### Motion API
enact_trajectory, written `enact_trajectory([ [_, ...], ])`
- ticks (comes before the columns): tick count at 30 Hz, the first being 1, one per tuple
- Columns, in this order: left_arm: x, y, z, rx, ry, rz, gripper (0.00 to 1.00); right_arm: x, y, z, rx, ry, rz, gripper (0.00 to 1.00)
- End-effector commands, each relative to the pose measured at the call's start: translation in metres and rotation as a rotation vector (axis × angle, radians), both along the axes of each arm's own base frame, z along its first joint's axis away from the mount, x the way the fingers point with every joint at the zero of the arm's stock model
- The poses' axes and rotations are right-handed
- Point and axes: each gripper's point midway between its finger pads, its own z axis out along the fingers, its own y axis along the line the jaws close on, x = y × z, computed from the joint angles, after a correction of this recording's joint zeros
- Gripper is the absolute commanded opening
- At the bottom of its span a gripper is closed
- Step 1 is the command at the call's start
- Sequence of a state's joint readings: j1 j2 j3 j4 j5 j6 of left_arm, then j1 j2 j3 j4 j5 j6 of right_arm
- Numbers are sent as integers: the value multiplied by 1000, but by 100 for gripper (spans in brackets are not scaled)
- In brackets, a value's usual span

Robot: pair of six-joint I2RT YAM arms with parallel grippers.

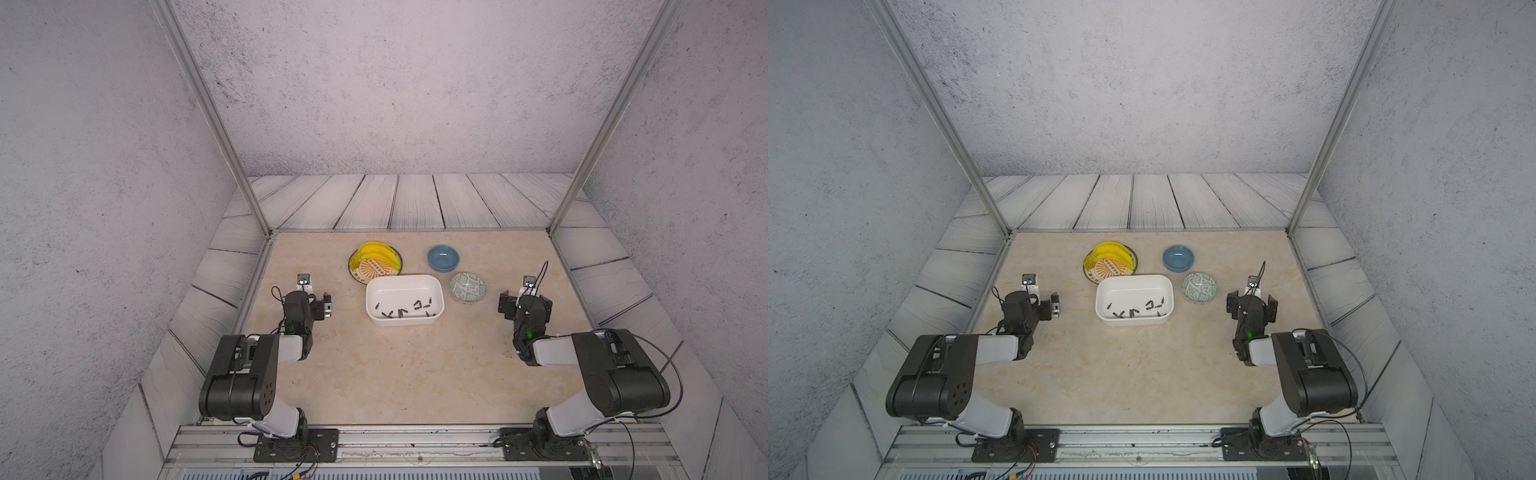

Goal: Put the bit on the desktop into the storage box
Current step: Reset both arms

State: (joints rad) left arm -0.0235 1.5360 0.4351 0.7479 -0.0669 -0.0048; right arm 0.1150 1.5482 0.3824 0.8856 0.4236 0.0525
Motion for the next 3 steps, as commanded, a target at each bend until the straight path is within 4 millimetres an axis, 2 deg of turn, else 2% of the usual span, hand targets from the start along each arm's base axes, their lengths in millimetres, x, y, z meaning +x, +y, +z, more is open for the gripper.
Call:
enact_trajectory([
  [1,5,5,9,-2,-20,18,98,3,-1,4,13,3,-4,100],
  [3,4,5,10,1,-26,21,98,3,0,2,16,13,0,100],
])
